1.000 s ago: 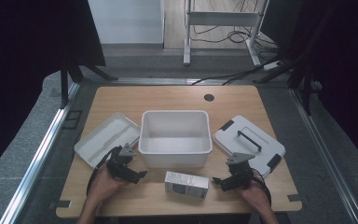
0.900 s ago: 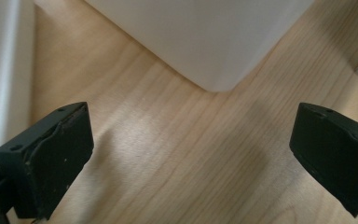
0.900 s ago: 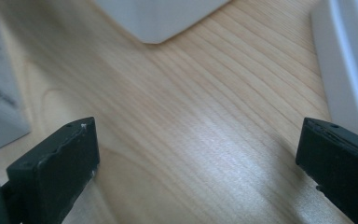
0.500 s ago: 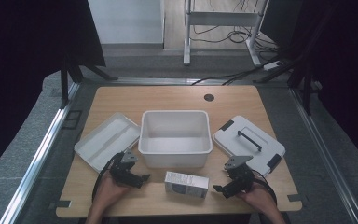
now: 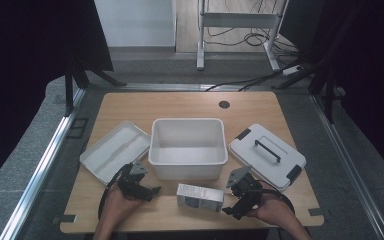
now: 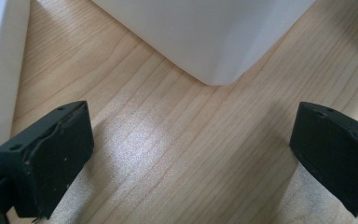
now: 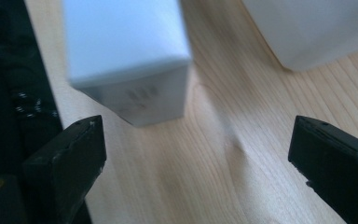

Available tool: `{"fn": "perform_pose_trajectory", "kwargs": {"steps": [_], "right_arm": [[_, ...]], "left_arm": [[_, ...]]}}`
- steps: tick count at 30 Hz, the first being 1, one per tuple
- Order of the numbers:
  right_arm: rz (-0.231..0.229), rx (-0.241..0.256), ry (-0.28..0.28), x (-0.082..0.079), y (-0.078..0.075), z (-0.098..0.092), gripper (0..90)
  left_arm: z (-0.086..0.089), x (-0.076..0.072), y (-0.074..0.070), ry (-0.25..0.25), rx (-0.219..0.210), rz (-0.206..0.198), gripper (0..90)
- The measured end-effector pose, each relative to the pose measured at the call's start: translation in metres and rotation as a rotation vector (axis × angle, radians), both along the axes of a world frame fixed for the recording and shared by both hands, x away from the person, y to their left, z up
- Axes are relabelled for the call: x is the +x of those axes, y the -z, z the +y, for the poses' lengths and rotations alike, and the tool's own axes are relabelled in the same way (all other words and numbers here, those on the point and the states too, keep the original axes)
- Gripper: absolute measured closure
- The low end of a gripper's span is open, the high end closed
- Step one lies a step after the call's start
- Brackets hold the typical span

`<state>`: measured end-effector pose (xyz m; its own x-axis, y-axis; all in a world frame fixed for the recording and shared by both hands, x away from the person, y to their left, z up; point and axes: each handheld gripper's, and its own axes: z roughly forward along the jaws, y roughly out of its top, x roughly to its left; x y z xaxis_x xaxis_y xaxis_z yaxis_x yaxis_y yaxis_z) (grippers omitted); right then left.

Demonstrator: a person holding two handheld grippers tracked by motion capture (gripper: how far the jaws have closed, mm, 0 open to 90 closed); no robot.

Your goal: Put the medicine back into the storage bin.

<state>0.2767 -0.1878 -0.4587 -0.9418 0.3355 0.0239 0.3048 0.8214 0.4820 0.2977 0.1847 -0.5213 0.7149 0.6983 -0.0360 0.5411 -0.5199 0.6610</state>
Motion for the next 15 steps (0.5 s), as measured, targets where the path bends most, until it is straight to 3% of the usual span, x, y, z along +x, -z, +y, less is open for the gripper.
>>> {"fn": "perform_pose_trajectory", "kwargs": {"steps": [5,15], "right_arm": [[0.018,-0.059,-0.067,0.001,-0.012,0.019,11.9],[0.043,-0.193,-0.169,0.001,-0.023,0.072,17.1]], "left_arm": [[0.0,-0.001,0.0,0.006,-0.005,-0.006,0.6],[0.0,-0.001,0.0,0.01,-0.006,-0.007,2.2]]}}
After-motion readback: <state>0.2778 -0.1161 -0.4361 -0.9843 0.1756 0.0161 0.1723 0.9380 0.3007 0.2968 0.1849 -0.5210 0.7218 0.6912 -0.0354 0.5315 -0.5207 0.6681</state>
